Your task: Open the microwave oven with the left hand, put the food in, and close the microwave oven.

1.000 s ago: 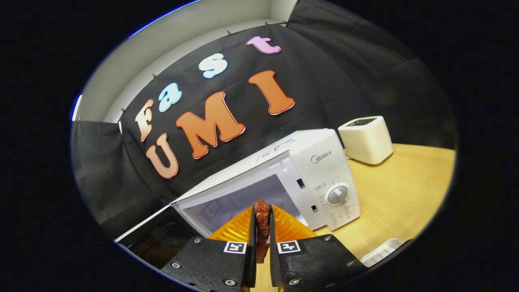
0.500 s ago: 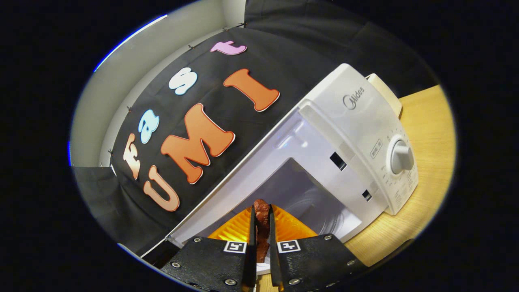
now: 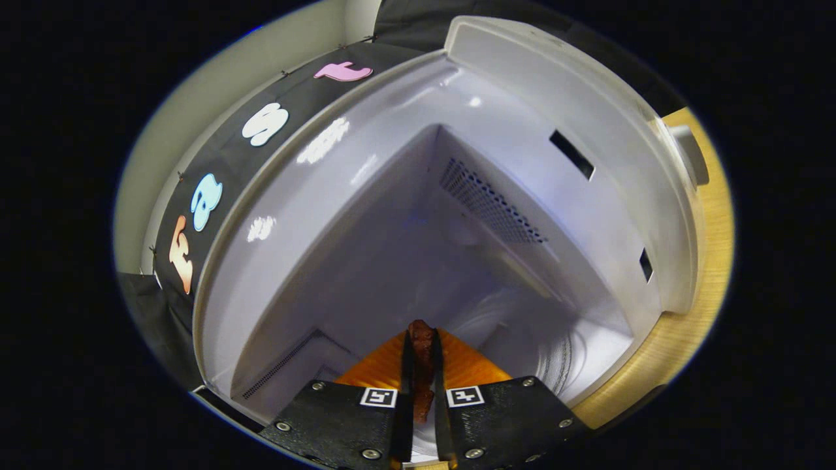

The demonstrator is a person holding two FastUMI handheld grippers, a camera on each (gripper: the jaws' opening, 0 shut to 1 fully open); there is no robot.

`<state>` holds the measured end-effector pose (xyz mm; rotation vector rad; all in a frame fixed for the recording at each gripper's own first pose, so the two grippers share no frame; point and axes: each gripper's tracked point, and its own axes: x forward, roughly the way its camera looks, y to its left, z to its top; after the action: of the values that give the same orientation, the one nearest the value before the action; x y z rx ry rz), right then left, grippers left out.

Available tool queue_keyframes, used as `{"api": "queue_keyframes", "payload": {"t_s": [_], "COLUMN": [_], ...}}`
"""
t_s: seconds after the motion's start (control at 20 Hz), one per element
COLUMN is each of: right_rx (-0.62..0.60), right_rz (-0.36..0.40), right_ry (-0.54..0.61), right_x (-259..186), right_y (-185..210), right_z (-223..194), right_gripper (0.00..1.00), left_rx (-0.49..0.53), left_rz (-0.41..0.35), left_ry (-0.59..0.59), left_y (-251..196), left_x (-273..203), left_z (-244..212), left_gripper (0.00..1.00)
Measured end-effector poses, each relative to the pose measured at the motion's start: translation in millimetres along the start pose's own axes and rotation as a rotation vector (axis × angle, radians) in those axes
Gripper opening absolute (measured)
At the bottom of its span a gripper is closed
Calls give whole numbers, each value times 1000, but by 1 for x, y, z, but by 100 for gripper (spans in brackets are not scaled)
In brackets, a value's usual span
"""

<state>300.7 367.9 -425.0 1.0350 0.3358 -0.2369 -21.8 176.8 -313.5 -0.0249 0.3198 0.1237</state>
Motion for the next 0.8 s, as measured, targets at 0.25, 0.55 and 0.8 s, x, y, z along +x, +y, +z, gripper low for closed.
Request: {"api": "queue_keyframes", "payload": {"t_s": [0.25,0.55,0.8], "right_rx": [-85,-340,-561], "right_rz": [-46,-94,-119], "right_ry": [6,46,102], "right_x": [7,2,-8], "right_y": [-8,-26,-33], "right_z": [-6,-3,6], "right_gripper": [15,31,72], "left_rx": [-7,0,15], "left_rz": [4,-12,-27], "left_ry": [-7,-13,-30], "left_y": [2,-10,-21], "left_x": [-5,-8,-16], "left_z": [4,8,16], "left_gripper": [89,90,87]}}
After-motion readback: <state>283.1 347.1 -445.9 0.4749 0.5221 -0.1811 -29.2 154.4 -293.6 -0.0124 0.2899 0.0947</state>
